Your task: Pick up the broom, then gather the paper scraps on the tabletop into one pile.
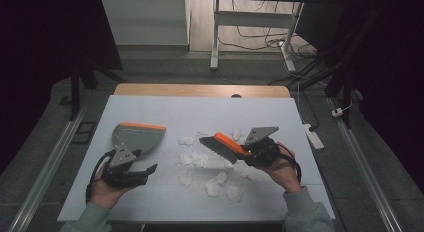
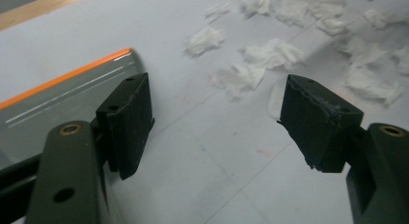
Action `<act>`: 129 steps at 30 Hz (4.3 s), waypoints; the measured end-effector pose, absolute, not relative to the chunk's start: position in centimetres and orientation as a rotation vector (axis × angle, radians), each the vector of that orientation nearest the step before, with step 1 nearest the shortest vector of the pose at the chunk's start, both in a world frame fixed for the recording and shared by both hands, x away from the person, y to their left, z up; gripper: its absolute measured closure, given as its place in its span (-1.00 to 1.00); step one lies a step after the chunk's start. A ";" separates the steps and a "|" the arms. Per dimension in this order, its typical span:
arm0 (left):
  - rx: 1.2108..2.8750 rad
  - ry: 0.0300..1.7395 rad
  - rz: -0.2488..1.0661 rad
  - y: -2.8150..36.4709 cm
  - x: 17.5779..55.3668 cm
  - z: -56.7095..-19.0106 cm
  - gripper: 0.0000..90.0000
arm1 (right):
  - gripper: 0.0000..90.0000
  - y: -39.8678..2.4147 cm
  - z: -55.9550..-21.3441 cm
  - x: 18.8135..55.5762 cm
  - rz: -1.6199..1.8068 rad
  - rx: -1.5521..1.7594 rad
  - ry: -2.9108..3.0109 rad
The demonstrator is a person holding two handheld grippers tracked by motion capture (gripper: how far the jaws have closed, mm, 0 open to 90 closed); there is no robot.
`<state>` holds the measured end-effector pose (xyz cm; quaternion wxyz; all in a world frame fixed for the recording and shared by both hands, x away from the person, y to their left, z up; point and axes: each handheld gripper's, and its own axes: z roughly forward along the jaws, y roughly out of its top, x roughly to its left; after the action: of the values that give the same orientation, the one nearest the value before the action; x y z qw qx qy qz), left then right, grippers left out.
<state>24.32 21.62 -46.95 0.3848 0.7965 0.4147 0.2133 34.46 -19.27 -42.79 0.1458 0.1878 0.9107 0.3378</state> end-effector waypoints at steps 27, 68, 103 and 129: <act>2.041 1.127 0.520 23.2 24.6 -49.3 -0.40 | 0.52 -23.7 -42.5 36.5 0.915 0.855 2.478; 2.058 1.099 0.476 22.8 25.1 -49.8 -0.38 | 0.57 -15.2 -45.4 43.0 0.277 0.735 2.664; 2.049 1.107 0.456 23.2 25.4 -50.1 -0.38 | 0.57 -9.2 -44.6 49.0 0.256 0.549 2.692; 2.052 1.107 0.462 23.1 25.4 -50.0 -0.37 | 0.57 -10.4 -41.6 41.9 0.515 0.379 2.822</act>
<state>25.37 23.09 -50.05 0.3729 0.8010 0.4321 0.1804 41.87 -10.44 -41.59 0.1237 0.1301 0.9678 0.1765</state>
